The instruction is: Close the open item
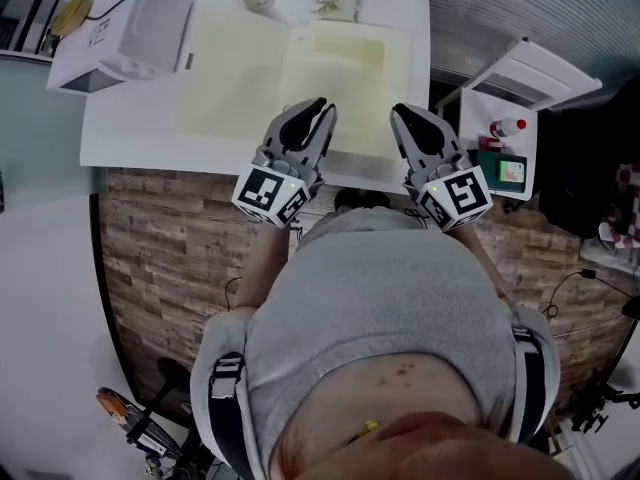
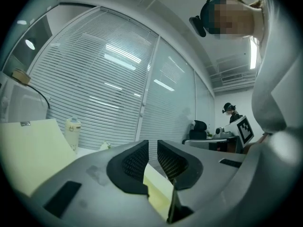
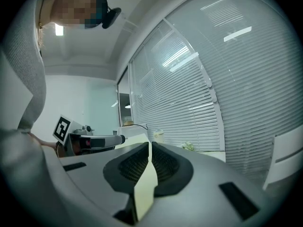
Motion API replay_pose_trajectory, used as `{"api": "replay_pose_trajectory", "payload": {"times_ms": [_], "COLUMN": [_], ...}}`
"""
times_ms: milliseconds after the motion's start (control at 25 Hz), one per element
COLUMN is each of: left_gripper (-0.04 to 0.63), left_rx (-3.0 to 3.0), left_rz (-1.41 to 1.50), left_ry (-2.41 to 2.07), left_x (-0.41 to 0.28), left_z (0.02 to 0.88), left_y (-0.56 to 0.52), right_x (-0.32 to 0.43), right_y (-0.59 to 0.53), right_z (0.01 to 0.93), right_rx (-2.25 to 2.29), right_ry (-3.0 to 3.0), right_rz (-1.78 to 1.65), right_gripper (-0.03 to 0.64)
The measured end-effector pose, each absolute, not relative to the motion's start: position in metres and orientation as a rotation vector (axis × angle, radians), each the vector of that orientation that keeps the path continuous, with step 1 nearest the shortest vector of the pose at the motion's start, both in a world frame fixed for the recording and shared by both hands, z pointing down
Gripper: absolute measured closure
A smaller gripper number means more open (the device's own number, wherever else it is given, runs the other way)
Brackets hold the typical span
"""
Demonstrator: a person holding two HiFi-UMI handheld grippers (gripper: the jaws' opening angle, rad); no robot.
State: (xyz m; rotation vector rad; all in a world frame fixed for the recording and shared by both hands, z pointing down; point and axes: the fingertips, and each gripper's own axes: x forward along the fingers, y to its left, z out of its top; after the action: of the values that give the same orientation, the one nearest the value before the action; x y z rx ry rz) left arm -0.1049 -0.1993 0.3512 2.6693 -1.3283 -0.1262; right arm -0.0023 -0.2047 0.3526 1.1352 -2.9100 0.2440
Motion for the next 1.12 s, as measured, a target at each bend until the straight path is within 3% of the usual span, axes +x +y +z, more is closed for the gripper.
{"api": "replay_pose_trajectory", "payload": {"times_ms": [320, 840, 1120], "left_gripper": [0.543, 0.368, 0.336], "left_rx": [2.431, 2.069, 1.909], "left_rz": [-0.149, -0.112, -0.080], "left_ry": [-1.666, -2.110, -2.238], "left_x": [-0.180, -0.296, -0.338], "left_z": [0.359, 0.378, 0.394], "left_y": [-0.207, -0.189, -0.176], "right_x": [-0.005, -0.003, 0.002], "right_y": [-0.210, -0.215, -0.217], "right_z": [0.360, 0.394, 0.415], "right_rx": [1.089, 1.084, 1.103], "right_ry": [-2.902, -2.807, -2.759], "right_rz": [0.271, 0.206, 0.206], "right_gripper": [0.540, 0.540, 0.540]}}
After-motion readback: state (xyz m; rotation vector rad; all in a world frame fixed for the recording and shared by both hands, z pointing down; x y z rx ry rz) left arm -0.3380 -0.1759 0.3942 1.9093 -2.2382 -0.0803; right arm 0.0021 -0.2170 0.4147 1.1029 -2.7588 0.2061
